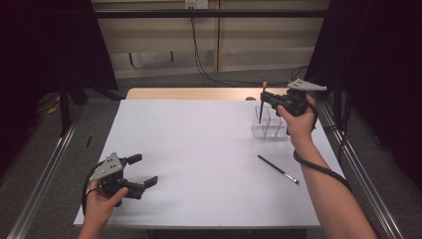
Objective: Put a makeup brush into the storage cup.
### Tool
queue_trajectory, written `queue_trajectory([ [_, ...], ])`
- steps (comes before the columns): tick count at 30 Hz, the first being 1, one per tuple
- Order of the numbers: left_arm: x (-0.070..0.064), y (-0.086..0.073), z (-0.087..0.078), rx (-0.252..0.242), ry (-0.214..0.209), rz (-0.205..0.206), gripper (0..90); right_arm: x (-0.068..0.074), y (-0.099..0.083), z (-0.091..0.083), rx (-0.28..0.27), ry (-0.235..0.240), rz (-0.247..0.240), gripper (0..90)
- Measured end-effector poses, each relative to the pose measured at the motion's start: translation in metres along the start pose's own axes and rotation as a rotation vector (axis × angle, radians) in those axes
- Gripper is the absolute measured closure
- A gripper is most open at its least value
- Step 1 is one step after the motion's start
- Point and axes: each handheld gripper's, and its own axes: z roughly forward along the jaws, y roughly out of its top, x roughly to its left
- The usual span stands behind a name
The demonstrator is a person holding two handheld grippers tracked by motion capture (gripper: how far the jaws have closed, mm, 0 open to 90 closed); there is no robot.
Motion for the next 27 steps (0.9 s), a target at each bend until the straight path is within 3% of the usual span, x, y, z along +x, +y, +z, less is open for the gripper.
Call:
queue_trajectory([
  [18, 0.0022, 0.0019, 0.0038, -0.017, -0.011, -0.004, 0.8, 0.0010, -0.0070, 0.0002, 0.001, 0.016, 0.012, 83.4],
  [20, 0.0027, 0.0012, 0.0048, -0.014, -0.015, -0.007, 0.8, 0.0016, -0.0076, -0.0006, 0.000, 0.017, 0.016, 77.7],
  [27, 0.0039, 0.0011, 0.0054, -0.010, -0.012, -0.008, 0.8, 0.0070, -0.0090, -0.0025, 0.022, 0.027, 0.042, 39.9],
])
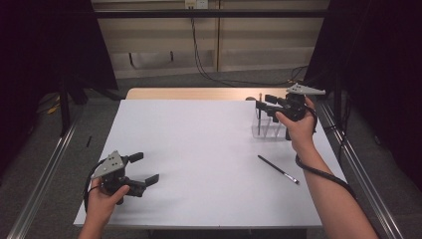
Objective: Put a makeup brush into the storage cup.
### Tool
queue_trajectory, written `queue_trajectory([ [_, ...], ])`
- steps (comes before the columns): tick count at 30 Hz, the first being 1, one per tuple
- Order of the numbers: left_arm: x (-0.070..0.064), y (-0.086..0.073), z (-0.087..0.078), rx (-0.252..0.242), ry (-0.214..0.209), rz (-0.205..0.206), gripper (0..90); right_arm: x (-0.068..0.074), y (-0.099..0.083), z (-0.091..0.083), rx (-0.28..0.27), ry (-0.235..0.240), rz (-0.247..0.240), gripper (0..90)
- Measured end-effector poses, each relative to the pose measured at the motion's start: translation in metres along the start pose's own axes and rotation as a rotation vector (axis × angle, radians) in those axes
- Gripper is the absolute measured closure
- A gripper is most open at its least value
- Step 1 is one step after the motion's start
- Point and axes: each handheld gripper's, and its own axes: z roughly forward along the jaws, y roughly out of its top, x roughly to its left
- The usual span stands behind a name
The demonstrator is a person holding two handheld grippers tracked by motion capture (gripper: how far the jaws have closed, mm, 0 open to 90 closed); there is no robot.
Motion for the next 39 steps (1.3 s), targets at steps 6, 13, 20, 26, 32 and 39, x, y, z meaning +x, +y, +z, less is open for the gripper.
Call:
queue_trajectory([
  [6, 0.001, 0.001, 0.002, 0.000, -0.004, 0.004, 0.8, 0.004, -0.003, -0.003, -0.026, 0.008, 0.004, 19.9],
  [13, 0.000, 0.003, 0.006, -0.002, -0.009, 0.008, 0.7, 0.008, -0.009, -0.010, -0.038, 0.008, -0.004, 13.7],
  [20, -0.002, 0.004, 0.007, -0.002, -0.014, 0.012, 0.8, 0.013, -0.011, -0.019, -0.046, 0.008, -0.021, 9.0],
  [26, -0.002, 0.003, 0.009, -0.004, -0.019, 0.006, 0.8, 0.019, -0.018, -0.027, -0.051, 0.025, -0.030, 6.9],
  [32, -0.004, 0.003, 0.013, -0.003, -0.029, 0.001, 0.7, 0.026, -0.029, -0.034, -0.057, 0.038, -0.049, 5.2],
  [39, -0.004, 0.004, 0.016, 0.004, -0.032, 0.009, 0.8, 0.032, -0.038, -0.041, -0.048, 0.054, -0.067, 3.4],
])
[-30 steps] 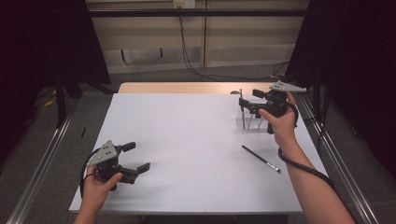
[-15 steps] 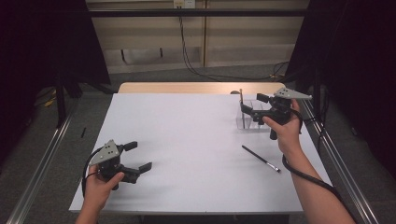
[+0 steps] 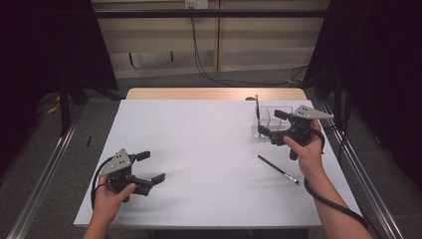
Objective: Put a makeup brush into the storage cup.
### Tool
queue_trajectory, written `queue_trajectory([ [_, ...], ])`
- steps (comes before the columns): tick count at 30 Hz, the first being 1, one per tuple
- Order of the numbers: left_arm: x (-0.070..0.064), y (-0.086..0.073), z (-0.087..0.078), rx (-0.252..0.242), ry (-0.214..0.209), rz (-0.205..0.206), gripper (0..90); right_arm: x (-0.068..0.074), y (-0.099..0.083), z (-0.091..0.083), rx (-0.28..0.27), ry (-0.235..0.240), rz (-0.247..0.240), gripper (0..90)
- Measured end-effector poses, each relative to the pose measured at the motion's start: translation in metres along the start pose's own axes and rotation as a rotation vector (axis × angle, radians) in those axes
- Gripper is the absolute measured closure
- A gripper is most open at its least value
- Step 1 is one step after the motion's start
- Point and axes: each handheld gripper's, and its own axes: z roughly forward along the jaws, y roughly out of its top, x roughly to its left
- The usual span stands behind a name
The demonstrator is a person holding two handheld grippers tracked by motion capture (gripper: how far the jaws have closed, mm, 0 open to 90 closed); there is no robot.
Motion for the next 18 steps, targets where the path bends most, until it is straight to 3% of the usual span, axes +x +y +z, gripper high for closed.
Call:
queue_trajectory([
  [11, 0.000, 0.000, 0.001, -0.001, 0.002, 0.008, 0.8, 0.010, -0.007, -0.012, -0.010, 0.018, -0.003, 3.1],
  [18, 0.000, 0.001, 0.000, -0.008, -0.002, 0.005, 0.6, 0.020, -0.022, -0.021, -0.002, 0.037, -0.004, 2.1],
])
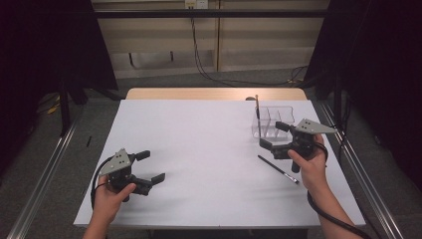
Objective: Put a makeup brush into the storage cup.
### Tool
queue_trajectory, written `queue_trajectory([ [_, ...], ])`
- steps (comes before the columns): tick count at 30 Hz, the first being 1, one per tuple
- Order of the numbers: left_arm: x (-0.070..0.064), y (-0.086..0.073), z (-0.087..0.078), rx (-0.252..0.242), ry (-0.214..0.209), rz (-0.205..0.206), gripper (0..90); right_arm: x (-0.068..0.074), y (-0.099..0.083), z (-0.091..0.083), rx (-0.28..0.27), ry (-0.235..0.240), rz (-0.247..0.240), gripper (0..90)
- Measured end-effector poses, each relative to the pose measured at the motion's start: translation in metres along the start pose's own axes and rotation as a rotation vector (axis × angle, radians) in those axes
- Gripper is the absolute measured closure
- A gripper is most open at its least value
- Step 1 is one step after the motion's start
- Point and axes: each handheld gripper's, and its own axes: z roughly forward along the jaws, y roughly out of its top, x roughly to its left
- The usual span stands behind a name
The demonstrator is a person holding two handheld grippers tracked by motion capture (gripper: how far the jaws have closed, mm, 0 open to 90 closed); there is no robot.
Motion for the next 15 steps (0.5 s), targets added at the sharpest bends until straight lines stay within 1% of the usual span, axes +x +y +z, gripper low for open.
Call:
queue_trajectory([
  [3, -0.001, 0.000, 0.001, 0.002, -0.001, 0.004, 0.6, 0.002, -0.005, -0.004, 0.005, 0.006, 0.001, 1.6],
  [5, -0.001, 0.000, 0.001, 0.004, -0.003, 0.007, 0.6, 0.003, -0.009, -0.008, -0.001, 0.010, 0.010, 1.6],
  [11, -0.001, 0.001, 0.001, 0.001, -0.003, 0.006, 0.5, 0.006, -0.017, -0.019, 0.000, 0.000, 0.008, 1.7],
  [15, -0.001, 0.000, 0.001, 0.002, -0.005, 0.005, 0.5, 0.007, -0.023, -0.024, 0.013, -0.004, 0.004, 1.6],
])
